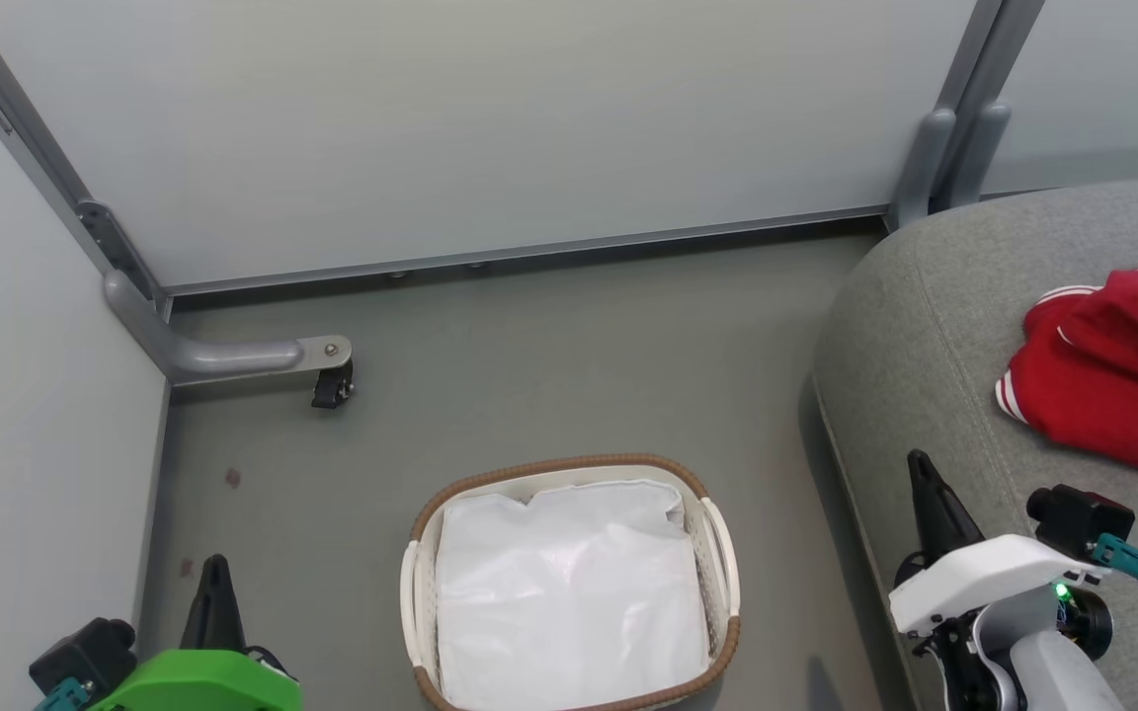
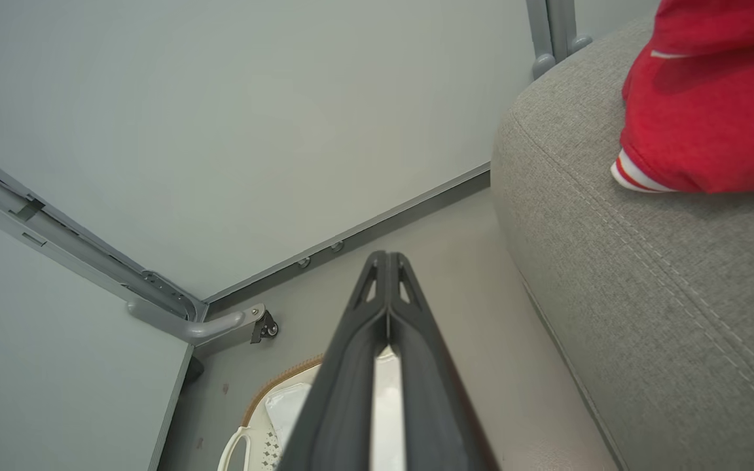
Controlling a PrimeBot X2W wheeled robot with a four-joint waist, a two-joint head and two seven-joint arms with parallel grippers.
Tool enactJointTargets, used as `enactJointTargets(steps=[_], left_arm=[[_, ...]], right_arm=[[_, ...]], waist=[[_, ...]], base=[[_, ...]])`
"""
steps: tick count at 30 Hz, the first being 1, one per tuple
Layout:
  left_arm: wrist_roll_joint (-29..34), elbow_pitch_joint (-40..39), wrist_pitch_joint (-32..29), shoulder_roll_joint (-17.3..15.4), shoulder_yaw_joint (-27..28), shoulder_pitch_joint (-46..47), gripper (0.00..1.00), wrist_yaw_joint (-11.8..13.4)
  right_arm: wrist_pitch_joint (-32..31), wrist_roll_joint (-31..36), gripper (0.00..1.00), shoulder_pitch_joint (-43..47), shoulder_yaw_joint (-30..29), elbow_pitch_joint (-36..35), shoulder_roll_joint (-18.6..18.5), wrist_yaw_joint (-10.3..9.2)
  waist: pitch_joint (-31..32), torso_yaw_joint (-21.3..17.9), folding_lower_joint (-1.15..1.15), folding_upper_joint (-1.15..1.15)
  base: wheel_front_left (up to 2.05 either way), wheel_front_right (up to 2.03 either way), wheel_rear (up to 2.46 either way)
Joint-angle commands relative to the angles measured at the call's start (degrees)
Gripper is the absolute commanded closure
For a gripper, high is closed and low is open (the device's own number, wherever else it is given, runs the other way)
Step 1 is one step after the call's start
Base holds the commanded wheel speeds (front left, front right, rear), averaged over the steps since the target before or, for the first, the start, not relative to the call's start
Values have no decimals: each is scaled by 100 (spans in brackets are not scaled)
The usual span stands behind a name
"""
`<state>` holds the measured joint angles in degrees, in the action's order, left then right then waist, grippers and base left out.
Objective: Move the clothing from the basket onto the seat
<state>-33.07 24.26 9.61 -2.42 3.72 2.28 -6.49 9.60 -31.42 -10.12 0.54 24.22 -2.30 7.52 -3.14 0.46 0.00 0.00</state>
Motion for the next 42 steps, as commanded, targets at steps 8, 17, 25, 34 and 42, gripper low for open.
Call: enactJointTargets(steps=[8,17,25,34,42], left_arm=[[-822,-224,-204,-31,57,163,100,-19],[-1513,-339,-392,-36,89,207,100,-33],[-2071,-426,-552,-39,114,235,100,-45],[-2715,-533,-729,-44,142,278,100,-59],[-3176,-604,-858,-47,164,289,100,-62]], right_arm=[[-208,-844,100,15,-110,-231,-33,-1],[-401,-1555,100,64,-192,-344,-39,-2],[-553,-2128,100,107,-260,-434,-44,-2],[-730,-2786,100,161,-335,-535,-49,-3],[-861,-3270,100,200,-392,-610,-52,-3]], waist=[[23,-4,0,0],[49,-7,0,0],[71,-11,0,0],[99,-15,0,0],[121,-19,0,0]], base=[[0,0,0],[0,0,0],[0,0,0],[0,0,0],[0,0,0]])
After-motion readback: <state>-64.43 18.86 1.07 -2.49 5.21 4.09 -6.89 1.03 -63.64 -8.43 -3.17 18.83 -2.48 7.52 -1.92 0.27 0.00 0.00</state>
